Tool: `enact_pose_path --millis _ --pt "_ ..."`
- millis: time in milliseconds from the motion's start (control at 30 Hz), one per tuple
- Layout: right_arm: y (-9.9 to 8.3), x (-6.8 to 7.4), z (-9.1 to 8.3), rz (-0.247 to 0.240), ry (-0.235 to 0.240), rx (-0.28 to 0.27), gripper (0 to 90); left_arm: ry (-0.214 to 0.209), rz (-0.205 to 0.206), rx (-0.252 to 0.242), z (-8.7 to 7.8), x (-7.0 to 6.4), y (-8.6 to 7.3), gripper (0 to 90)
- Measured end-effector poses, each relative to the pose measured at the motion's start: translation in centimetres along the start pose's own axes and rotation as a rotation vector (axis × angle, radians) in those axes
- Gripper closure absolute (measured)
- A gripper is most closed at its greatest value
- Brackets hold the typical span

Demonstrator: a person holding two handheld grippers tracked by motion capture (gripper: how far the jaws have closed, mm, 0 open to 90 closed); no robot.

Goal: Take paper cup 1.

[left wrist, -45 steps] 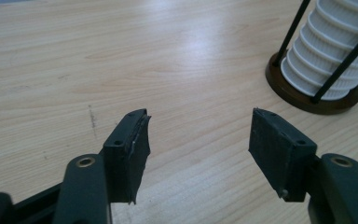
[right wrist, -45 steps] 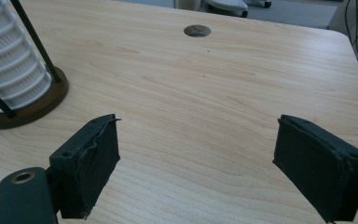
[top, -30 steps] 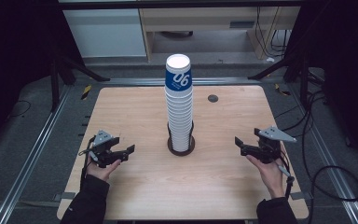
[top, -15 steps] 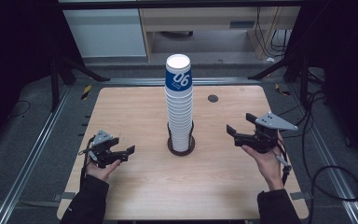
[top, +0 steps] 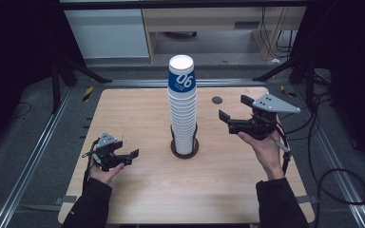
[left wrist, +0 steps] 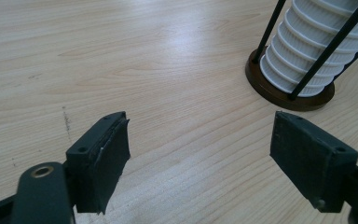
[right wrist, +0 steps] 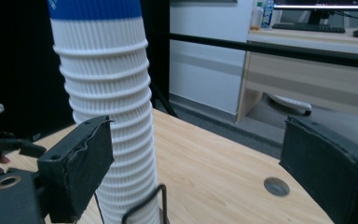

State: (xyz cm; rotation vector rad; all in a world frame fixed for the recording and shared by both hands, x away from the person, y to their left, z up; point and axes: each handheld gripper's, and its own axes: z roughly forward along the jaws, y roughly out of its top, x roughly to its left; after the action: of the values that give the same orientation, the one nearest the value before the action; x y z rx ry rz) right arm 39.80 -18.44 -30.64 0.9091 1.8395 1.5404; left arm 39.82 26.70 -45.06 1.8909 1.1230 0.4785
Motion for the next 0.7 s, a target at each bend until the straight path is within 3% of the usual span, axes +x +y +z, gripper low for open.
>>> enact_pose_path --millis 433,700 --pt "4.1 2.6 2.0 -0.034 0.099 -0.07 8.1 -0.007 0.002 0.005 0.2 -0.1 0.0 19.3" --pt "6.0 4.2 3.6 -0.035 0.162 -0.083 7.7 -0.011 0.006 0.004 0.2 -0.1 0.0 19.4"
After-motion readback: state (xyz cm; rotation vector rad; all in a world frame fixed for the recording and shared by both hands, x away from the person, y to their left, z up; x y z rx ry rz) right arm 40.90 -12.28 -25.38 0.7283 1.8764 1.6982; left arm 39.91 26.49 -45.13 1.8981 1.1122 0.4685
